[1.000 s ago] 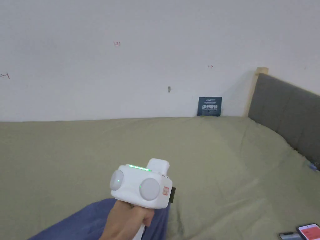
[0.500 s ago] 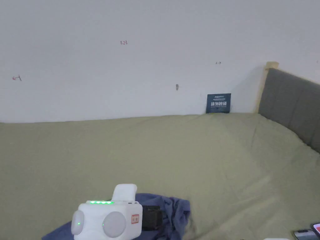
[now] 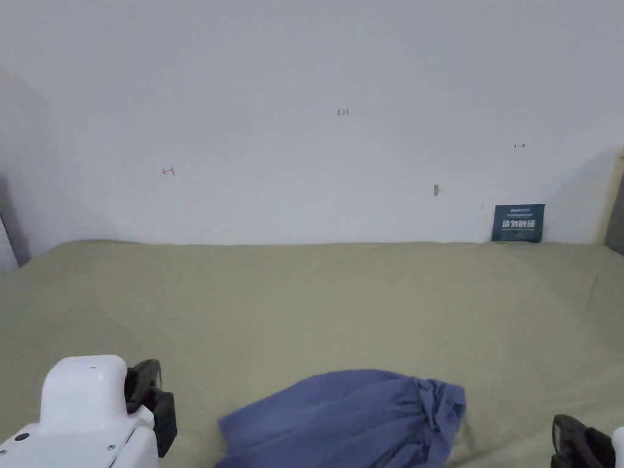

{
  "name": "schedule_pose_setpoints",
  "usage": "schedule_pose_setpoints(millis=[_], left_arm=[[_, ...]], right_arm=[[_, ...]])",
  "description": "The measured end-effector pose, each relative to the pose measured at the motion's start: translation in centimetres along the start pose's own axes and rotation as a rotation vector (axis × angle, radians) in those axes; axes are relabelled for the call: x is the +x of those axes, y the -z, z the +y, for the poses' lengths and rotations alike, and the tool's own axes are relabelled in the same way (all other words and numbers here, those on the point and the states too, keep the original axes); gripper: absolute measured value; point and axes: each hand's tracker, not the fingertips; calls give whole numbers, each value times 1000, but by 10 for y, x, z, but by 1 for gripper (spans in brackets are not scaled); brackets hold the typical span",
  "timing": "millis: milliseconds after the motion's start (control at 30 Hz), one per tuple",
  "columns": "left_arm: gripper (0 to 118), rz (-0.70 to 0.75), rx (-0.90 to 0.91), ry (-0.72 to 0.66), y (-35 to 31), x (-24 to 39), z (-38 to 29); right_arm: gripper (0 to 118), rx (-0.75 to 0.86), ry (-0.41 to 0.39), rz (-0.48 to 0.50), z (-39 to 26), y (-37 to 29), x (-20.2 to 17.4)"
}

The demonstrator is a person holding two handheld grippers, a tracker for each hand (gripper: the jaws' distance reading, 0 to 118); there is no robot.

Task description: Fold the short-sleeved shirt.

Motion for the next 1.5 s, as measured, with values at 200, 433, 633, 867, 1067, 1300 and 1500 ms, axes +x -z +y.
schedule_pose_setpoints(millis=[200, 433, 633, 867, 1067, 1300, 1500], left_arm=[[0, 16, -9, 9, -4, -9, -3], [0, 13, -69, 50, 6, -17, -15], [0, -16, -308, 52, 57, -45, -58], [0, -62, -644, -27, 147, -71, -124], [13, -74, -843, -21, 199, -66, -169], [112, -54, -833, 37, 203, -52, -184], [0, -92, -797, 22, 195, -53, -185]], right_arm=[[2, 5, -12, 19, 3, -2, -14], [2, -16, -20, 50, -1, 5, -26], [2, -65, -36, 88, -13, 18, -38], [2, -143, -58, 112, -32, 39, -49], [2, -205, -50, 112, -45, 54, -48], [2, -301, -25, 109, -56, 75, -32], [2, -350, -89, 70, -57, 117, -10]])
